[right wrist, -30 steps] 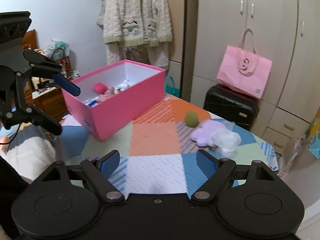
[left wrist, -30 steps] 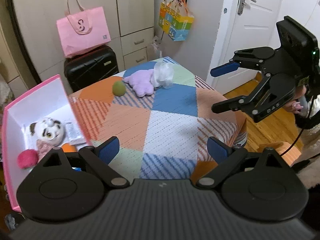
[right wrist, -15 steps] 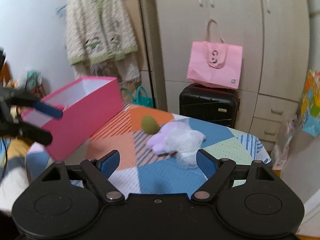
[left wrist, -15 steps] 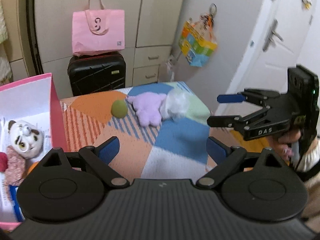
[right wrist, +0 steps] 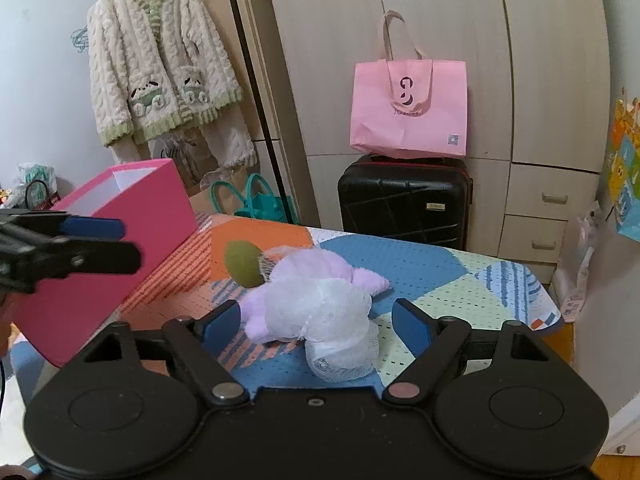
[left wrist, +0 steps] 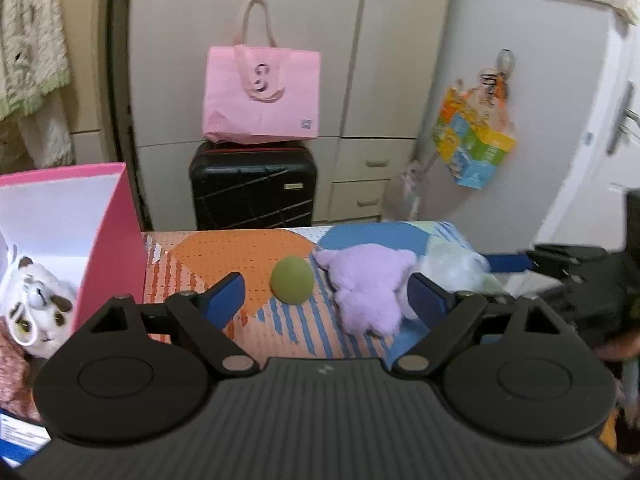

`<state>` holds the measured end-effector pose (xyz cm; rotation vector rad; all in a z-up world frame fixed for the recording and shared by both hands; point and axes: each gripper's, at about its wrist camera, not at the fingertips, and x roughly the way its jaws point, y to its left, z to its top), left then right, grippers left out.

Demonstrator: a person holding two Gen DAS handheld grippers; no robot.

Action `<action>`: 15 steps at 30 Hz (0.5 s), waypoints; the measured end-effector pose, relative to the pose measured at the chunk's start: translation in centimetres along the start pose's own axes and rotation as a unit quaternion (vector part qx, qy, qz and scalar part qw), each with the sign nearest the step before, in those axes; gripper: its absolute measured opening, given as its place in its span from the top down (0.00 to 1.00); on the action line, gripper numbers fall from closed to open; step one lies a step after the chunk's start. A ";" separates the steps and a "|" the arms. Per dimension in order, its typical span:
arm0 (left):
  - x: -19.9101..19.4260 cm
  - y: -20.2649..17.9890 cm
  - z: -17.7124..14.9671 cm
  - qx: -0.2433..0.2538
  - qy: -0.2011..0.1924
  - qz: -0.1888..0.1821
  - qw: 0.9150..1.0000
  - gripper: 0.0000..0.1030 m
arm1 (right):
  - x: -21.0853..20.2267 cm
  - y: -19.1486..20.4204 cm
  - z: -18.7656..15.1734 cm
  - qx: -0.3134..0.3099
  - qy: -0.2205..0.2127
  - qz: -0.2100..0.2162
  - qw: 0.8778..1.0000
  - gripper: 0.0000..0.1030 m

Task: Organize soft objects
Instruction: 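Grasp the green ball with left gripper while right gripper grasps white mesh sponge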

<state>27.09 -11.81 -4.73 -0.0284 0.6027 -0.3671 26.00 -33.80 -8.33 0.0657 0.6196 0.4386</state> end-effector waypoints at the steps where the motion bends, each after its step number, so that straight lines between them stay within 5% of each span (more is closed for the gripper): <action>1: 0.8 0.1 -0.1 -0.006 0.000 0.006 1.000 0.18 | 0.3 -0.1 -0.1 -0.002 0.000 0.001 1.000 0.18; 7: 5.0 0.6 -0.2 -0.026 0.001 0.037 0.999 0.28 | 1.7 -0.7 -0.8 -0.012 0.012 0.014 1.000 0.38; 15: 8.6 1.1 -0.6 -0.038 0.026 0.039 0.998 0.43 | 3.4 -1.9 -1.1 -0.006 0.032 0.011 0.999 0.40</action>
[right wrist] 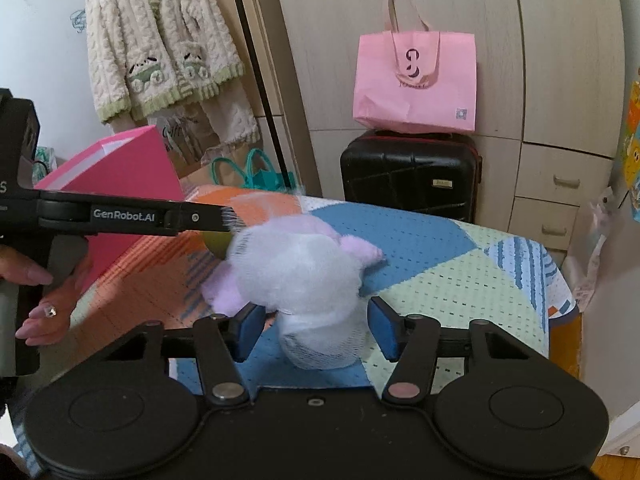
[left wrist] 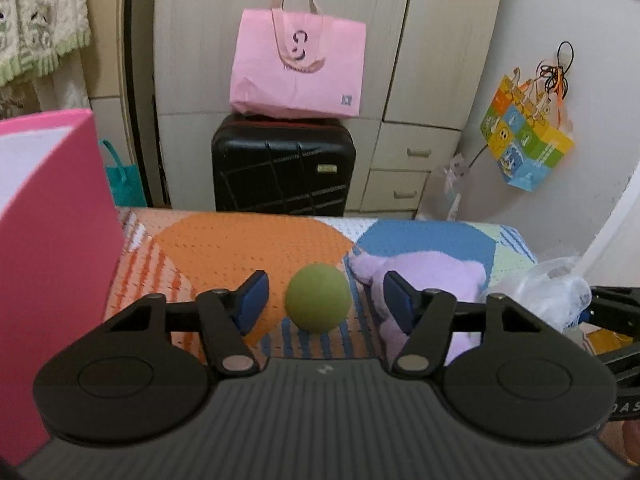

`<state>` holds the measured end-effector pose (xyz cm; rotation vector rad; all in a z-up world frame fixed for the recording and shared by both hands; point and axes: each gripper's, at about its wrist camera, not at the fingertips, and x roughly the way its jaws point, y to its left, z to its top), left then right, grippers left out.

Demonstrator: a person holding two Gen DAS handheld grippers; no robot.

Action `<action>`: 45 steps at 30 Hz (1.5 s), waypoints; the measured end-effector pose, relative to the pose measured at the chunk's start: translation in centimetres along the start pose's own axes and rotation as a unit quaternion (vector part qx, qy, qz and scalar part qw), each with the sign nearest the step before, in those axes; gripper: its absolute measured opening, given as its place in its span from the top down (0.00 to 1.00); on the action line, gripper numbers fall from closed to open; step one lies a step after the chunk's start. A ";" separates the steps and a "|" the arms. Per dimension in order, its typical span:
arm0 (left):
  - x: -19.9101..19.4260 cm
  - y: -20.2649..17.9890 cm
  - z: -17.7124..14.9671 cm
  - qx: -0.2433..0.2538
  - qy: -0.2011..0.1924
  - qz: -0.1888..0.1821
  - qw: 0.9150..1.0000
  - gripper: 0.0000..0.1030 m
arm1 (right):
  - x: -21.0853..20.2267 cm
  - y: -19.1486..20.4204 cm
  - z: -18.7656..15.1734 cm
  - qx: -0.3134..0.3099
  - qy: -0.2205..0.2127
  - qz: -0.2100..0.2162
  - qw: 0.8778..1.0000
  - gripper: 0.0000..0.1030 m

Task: Organize soft objects
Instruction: 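Grasp the green ball with left gripper while right gripper grasps white mesh sponge, then lift the green ball and mesh sponge and carry them toward the pink box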

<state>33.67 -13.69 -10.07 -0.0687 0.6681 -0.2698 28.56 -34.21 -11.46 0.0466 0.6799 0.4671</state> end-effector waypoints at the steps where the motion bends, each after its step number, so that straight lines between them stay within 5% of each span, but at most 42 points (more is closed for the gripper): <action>1: 0.2 0.0 -0.1 -0.001 0.004 -0.001 1.000 0.45 | 0.2 0.0 0.0 -0.003 0.000 -0.003 1.000 0.40; 3: 0.6 0.0 -0.4 -0.004 0.009 -0.002 1.000 0.49 | 0.5 0.0 -0.1 -0.010 0.002 -0.008 1.000 0.42; 8: 1.2 0.2 -0.9 -0.009 0.022 -0.006 1.000 0.57 | 0.8 0.6 -0.4 -0.038 -0.001 -0.023 0.999 0.68; 15: 0.9 0.4 -1.1 -0.007 0.016 -0.004 1.000 0.66 | 0.0 1.3 -1.1 -0.047 -0.018 -0.045 0.998 0.77; 35: -4.8 0.4 -3.2 -0.013 0.005 -0.036 0.999 0.66 | -4.9 3.5 -3.6 -0.034 -0.036 -0.096 0.994 0.81; 45: -9.5 -1.1 -5.3 0.035 0.012 -0.067 0.997 0.66 | -7.4 5.1 -5.1 -0.019 -0.023 -0.089 0.996 0.80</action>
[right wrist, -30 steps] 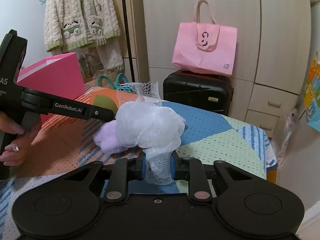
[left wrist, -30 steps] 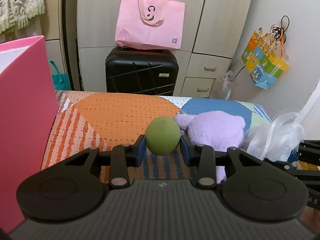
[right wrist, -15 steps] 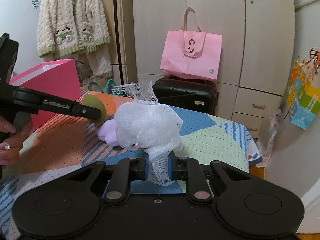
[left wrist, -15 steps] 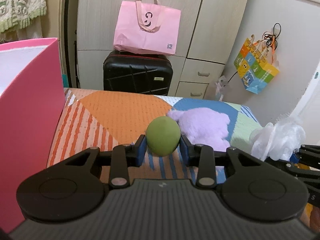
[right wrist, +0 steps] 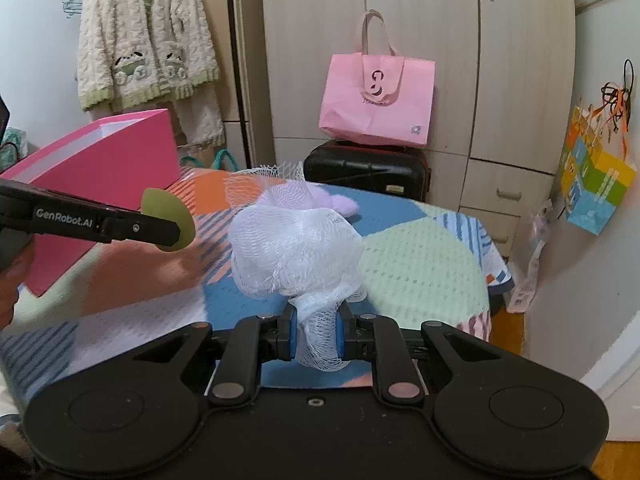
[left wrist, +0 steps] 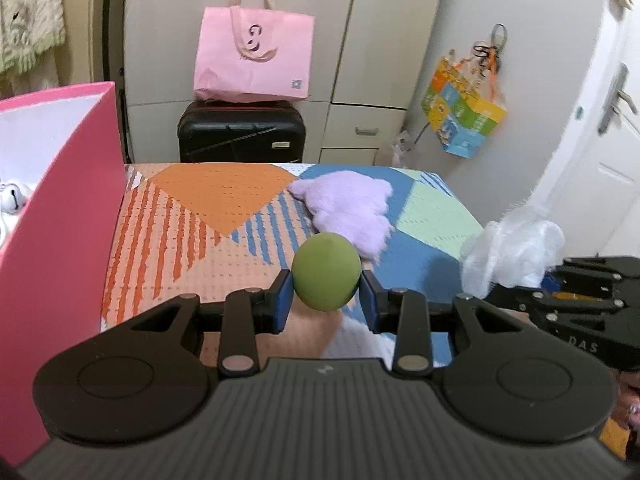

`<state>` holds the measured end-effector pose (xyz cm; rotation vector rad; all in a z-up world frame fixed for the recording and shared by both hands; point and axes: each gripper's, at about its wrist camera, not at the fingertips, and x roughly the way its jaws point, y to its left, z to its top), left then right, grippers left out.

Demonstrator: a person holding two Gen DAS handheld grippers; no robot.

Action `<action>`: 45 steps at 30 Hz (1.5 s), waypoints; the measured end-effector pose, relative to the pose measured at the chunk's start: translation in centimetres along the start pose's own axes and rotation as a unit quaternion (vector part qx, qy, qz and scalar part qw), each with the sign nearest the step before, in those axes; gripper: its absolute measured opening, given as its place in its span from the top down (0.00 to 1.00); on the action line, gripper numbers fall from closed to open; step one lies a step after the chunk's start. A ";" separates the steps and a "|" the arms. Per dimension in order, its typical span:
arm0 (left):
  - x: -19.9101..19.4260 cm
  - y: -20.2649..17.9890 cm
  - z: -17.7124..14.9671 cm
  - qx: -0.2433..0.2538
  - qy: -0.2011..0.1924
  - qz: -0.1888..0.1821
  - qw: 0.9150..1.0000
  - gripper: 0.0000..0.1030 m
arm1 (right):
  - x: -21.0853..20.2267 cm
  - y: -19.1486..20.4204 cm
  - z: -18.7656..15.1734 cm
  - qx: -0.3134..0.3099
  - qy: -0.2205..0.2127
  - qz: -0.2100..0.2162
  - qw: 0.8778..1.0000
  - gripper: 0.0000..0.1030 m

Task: Organize soft objects
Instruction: 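Lift the green ball and mesh sponge and carry them toward the pink box, then lower the ball and sponge into the pink box and open both grippers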

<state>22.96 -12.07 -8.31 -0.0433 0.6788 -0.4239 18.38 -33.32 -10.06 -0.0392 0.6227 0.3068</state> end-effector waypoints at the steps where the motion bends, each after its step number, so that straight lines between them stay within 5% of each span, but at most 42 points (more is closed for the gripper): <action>1: -0.4 -0.2 -0.2 0.003 0.001 -0.002 1.000 0.66 | -0.3 0.2 -0.2 0.001 0.001 0.003 1.000 0.80; 20: -7.5 1.0 -4.2 -0.018 0.073 -0.057 0.996 0.66 | -5.7 5.8 -1.2 0.006 0.053 0.087 0.995 0.80; 31: -13.4 3.7 -5.3 -0.018 0.080 -0.066 0.994 0.66 | -7.1 10.8 0.1 -0.024 0.094 0.151 0.984 0.80; 35: -15.0 4.9 -5.4 -0.030 0.106 -0.099 0.989 0.66 | -7.8 12.8 0.9 -0.040 0.097 0.175 0.979 0.80; 45: -19.9 7.4 -4.3 -0.007 0.082 -0.095 0.992 0.66 | -8.9 19.1 4.3 -0.112 0.081 0.198 0.970 0.79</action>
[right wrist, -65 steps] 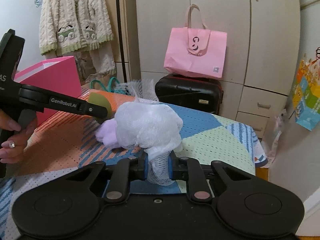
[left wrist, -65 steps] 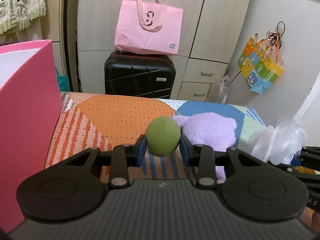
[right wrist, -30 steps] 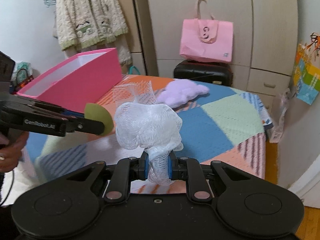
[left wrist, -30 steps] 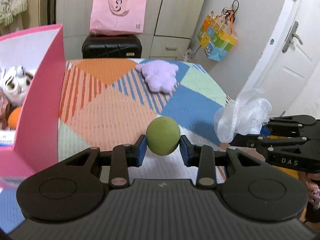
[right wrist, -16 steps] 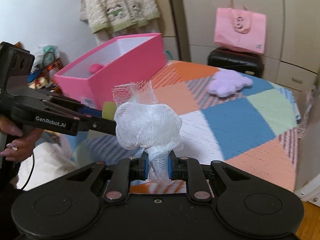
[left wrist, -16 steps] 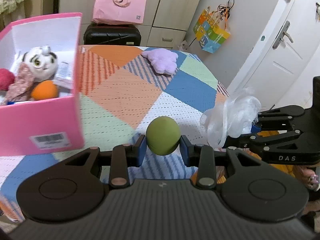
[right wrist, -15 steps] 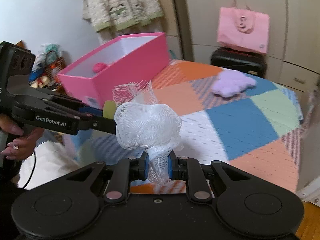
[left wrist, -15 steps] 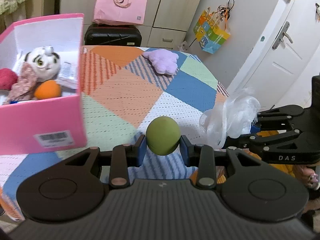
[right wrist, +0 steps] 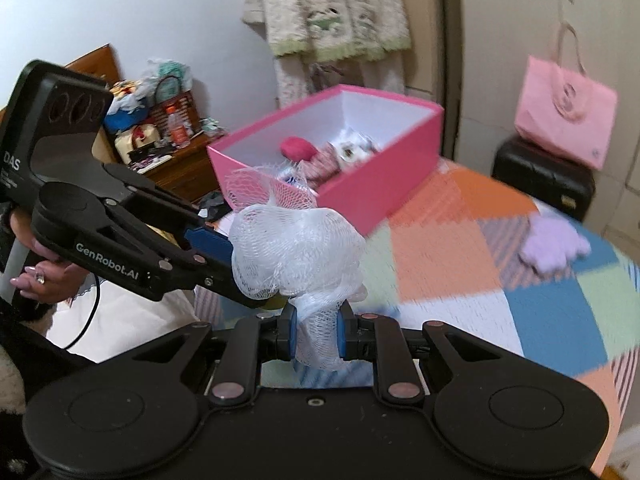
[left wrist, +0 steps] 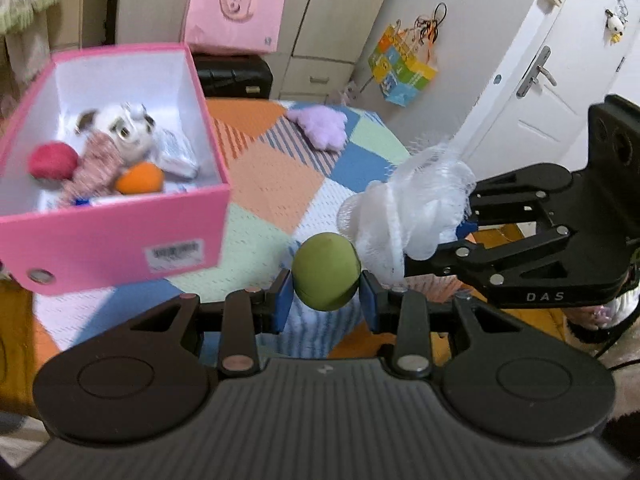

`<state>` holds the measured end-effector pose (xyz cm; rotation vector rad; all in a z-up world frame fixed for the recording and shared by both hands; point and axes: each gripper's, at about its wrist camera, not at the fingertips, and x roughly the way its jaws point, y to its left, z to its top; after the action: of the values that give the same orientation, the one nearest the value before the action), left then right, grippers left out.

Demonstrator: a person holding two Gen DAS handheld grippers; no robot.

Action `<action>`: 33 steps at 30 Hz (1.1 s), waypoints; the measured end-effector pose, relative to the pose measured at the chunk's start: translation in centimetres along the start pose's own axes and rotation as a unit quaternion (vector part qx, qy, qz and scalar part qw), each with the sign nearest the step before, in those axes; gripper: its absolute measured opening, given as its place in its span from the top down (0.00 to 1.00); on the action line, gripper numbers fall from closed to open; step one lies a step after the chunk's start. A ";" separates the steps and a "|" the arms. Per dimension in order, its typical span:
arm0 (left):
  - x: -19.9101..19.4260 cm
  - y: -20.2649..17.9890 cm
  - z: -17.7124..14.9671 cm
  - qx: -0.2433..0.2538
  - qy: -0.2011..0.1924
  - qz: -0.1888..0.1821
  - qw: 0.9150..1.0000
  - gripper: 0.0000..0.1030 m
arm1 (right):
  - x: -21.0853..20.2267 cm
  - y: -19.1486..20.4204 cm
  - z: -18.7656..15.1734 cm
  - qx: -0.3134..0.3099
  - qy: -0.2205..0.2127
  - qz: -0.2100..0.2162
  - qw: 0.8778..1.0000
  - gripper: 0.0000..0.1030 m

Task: Organize soft objects
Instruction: 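Lower the ball and sponge into the pink box and open both grippers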

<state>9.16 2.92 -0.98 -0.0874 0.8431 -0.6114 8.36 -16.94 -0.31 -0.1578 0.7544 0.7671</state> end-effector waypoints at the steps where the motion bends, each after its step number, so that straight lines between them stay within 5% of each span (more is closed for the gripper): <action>1: -0.4 0.2 0.2 0.002 -0.004 0.002 1.000 0.66 | 0.2 0.4 0.6 -0.006 -0.002 0.001 1.000 0.79; 19: -3.8 7.3 5.2 -0.002 -0.071 0.060 0.996 0.66 | 5.1 1.6 10.3 -0.041 -0.033 0.045 0.998 0.77; 26: -2.4 10.7 6.9 -0.017 -0.067 0.082 0.994 0.66 | 8.3 -0.1 12.9 -0.030 -0.029 0.046 0.998 0.77; 33: 0.1 13.7 6.9 -0.032 -0.034 0.130 0.990 0.66 | 13.0 -1.8 13.8 -0.017 0.026 0.050 0.998 0.77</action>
<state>20.68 13.08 -0.63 -0.0554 0.7923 -0.3336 23.49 -5.47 0.82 -0.1726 0.8042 0.8733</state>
